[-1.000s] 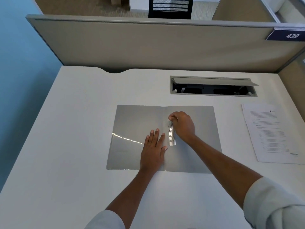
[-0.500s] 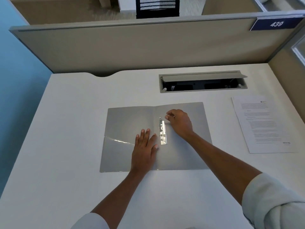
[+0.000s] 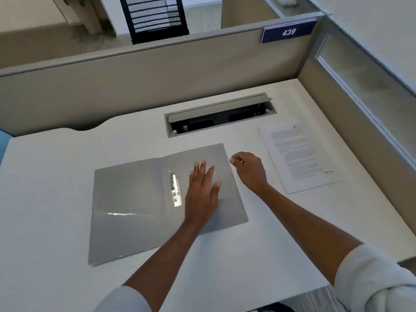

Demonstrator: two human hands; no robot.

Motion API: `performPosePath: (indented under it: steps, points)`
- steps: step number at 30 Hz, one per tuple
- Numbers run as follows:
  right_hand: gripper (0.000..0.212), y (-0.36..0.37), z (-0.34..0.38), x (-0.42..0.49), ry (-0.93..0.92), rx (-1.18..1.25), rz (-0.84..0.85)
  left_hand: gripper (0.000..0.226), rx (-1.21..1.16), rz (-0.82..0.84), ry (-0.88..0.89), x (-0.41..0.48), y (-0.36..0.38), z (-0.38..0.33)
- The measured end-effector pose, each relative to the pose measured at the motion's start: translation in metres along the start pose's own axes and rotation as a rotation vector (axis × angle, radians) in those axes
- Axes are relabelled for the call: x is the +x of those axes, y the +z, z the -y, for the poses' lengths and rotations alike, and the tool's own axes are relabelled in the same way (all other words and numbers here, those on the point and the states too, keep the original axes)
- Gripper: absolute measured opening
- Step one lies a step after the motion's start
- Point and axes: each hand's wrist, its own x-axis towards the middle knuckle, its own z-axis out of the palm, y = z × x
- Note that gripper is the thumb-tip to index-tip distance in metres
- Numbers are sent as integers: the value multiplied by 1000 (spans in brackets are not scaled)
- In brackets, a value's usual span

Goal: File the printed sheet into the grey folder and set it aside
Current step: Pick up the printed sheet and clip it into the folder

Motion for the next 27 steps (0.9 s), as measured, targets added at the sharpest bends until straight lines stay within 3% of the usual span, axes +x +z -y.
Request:
performPosePath:
  steps: [15,27]
  points:
    - [16,-162,-138,39,214,9,-267,61,-50,276,103,61,102,-129]
    - [25,-194,-201,49,144,-300,-229,72,55,443,169,92,168,-173]
